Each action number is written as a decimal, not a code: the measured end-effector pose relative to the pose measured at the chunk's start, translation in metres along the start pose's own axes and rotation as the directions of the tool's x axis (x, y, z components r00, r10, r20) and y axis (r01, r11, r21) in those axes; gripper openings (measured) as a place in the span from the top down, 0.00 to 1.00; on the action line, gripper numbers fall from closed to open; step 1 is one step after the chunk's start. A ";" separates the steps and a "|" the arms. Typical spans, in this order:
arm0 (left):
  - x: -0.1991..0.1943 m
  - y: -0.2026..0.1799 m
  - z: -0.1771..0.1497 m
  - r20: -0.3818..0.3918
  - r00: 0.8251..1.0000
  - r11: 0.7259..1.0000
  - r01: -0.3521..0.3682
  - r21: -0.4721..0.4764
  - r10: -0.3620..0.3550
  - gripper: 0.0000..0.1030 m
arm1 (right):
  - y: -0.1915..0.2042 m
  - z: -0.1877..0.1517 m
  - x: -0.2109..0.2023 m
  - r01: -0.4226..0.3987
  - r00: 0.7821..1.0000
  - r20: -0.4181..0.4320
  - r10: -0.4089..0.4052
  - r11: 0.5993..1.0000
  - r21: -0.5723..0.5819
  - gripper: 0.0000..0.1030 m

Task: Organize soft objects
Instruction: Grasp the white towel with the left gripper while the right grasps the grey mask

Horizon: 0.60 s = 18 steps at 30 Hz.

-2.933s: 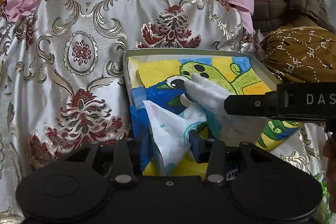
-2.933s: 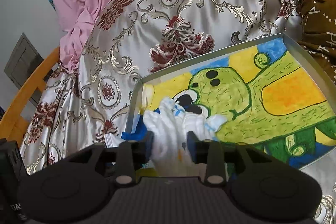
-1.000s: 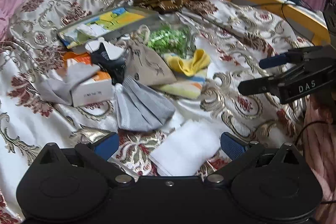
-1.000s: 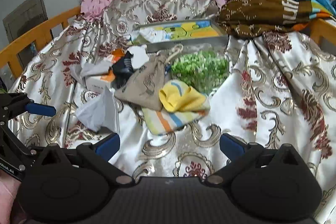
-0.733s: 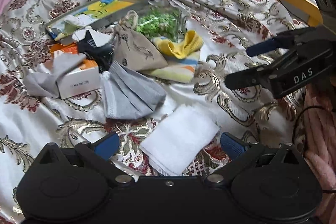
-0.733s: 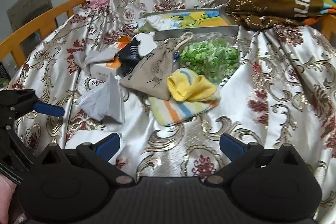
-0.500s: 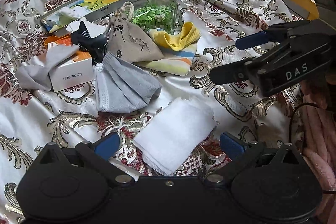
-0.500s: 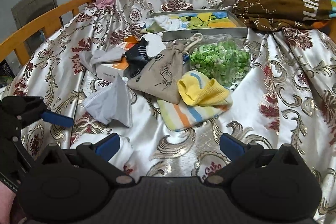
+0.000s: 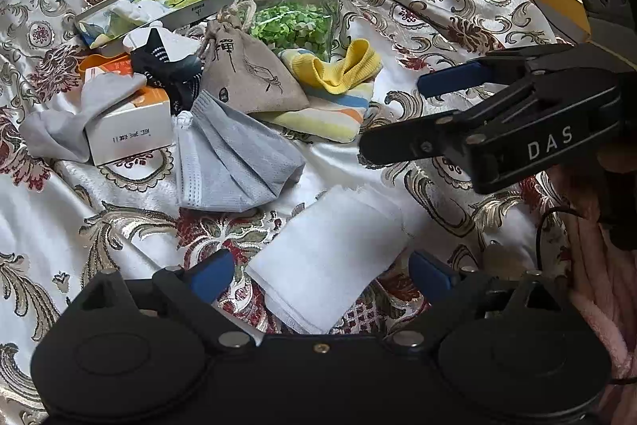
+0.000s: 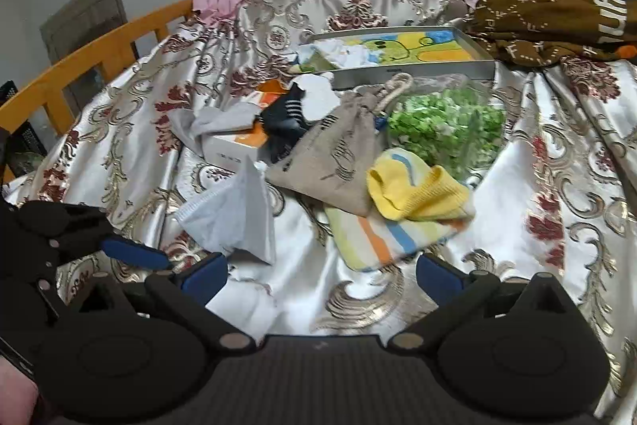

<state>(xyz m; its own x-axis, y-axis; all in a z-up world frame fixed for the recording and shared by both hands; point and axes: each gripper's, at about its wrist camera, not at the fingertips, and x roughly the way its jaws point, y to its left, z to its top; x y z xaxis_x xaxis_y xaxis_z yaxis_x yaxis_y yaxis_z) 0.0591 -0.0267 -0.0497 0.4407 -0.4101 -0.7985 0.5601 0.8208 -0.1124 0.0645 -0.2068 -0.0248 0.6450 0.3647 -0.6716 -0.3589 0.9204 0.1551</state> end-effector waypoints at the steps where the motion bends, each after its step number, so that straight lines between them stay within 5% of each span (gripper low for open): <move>1: 0.000 0.001 0.000 0.001 1.000 1.000 0.002 -0.004 -0.002 0.08 | 0.001 0.001 0.002 -0.010 1.000 0.001 0.010 1.000 -0.003 0.00; 18: 0.003 0.008 0.002 0.000 1.000 0.999 0.027 -0.034 -0.027 0.22 | 0.013 0.015 0.031 -0.109 0.993 0.033 0.110 0.994 -0.020 0.09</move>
<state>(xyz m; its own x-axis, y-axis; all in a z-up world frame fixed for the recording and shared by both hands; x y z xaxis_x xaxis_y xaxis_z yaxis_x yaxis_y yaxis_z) 0.0660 -0.0223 -0.0518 0.4256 -0.4323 -0.7950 0.5474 0.8225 -0.1542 0.0900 -0.1817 -0.0326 0.6238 0.4680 -0.6260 -0.4407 0.8721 0.2128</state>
